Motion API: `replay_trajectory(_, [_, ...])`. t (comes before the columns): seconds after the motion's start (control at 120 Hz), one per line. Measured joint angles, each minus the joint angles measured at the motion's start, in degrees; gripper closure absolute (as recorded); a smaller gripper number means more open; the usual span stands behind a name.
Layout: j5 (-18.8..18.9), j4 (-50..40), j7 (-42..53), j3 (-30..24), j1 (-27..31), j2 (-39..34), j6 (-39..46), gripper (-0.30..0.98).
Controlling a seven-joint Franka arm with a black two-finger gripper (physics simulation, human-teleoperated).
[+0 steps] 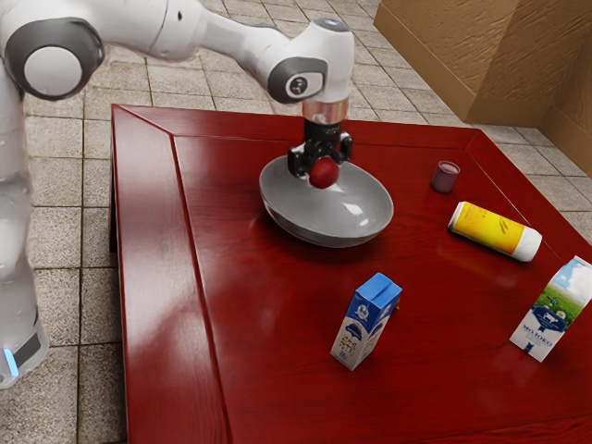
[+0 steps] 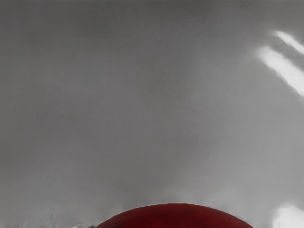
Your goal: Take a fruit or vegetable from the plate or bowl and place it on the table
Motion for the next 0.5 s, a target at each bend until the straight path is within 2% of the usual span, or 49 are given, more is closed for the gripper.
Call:
replay_trajectory(0.1, [0.01, -0.03, -0.81, -0.36, -3.61, -1.23, -0.30, 0.39])
replay_trajectory(0.167, [0.01, 3.43, -1.31, -1.84, -4.51, 0.46, -0.42, 0.40])
replay_trajectory(0.35, [0.00, 21.32, -2.39, -6.39, -4.88, 11.75, -1.50, 0.39])
replay_trajectory(0.5, [0.10, 30.94, -2.97, -8.49, -4.13, 18.73, -2.87, 0.39])
